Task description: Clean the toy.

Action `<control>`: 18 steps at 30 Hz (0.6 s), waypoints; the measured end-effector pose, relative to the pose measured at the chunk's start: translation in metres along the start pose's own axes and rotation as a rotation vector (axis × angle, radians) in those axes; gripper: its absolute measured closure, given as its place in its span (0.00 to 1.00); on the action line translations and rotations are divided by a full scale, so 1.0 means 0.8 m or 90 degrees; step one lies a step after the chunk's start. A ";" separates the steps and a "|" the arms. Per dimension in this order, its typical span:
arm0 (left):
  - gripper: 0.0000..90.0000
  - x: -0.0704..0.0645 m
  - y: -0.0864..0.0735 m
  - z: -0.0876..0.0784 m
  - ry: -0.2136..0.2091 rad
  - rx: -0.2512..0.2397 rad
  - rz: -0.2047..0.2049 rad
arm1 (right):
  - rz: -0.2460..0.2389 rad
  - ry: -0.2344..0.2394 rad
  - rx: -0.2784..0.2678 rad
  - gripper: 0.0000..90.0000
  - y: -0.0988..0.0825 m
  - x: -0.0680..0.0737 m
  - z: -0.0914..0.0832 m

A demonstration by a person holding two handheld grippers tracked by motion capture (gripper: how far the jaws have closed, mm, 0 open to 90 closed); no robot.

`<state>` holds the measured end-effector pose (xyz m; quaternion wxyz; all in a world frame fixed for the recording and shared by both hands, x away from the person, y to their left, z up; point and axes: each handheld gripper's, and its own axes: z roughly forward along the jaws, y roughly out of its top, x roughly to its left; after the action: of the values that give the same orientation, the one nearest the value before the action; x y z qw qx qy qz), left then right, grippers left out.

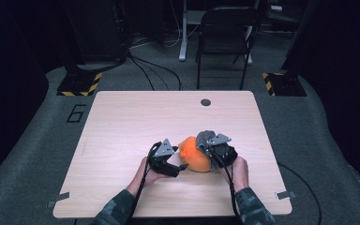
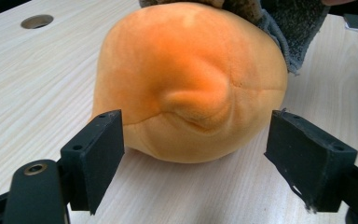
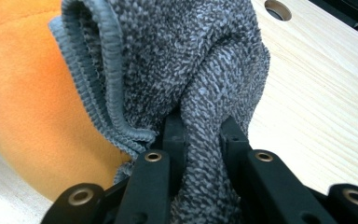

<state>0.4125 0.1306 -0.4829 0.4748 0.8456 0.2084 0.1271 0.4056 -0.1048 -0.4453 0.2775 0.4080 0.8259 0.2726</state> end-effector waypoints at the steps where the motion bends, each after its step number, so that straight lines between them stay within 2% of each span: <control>1: 0.22 0.000 0.000 0.002 0.007 0.004 0.013 | -0.001 0.000 0.001 0.86 0.000 0.000 0.000; 4: 0.24 0.002 -0.001 0.008 0.006 0.003 0.028 | -0.001 0.000 0.004 0.86 0.000 0.001 -0.001; 5: 0.24 0.003 -0.002 0.009 -0.002 0.001 0.040 | 0.002 -0.003 0.000 0.86 0.000 0.002 0.000; 8: 0.34 0.004 -0.006 0.012 -0.007 -0.006 0.072 | 0.000 -0.003 -0.005 0.86 0.000 0.004 0.001; 9: 0.34 0.004 -0.008 0.013 -0.002 -0.006 0.081 | 0.000 -0.003 -0.005 0.86 0.000 0.004 0.001; 11: 0.42 0.003 -0.011 0.016 -0.003 -0.014 0.090 | -0.004 -0.006 -0.004 0.86 0.000 0.004 0.002; 14: 0.56 0.000 -0.014 0.018 0.011 -0.021 0.094 | -0.007 0.000 -0.001 0.86 0.000 0.003 0.002; 15: 0.61 -0.001 -0.014 0.018 0.018 -0.022 0.092 | -0.001 0.001 -0.004 0.86 -0.001 0.003 0.002; 16: 0.72 -0.001 -0.014 0.018 0.023 -0.020 0.093 | 0.001 0.008 -0.013 0.86 -0.001 0.001 0.001; 18: 0.76 -0.002 -0.015 0.017 0.031 -0.022 0.096 | 0.003 0.010 -0.020 0.86 -0.002 -0.001 -0.002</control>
<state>0.4141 0.1250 -0.5005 0.4731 0.8472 0.1534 0.1866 0.4043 -0.1066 -0.4452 0.2768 0.4038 0.8226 0.2894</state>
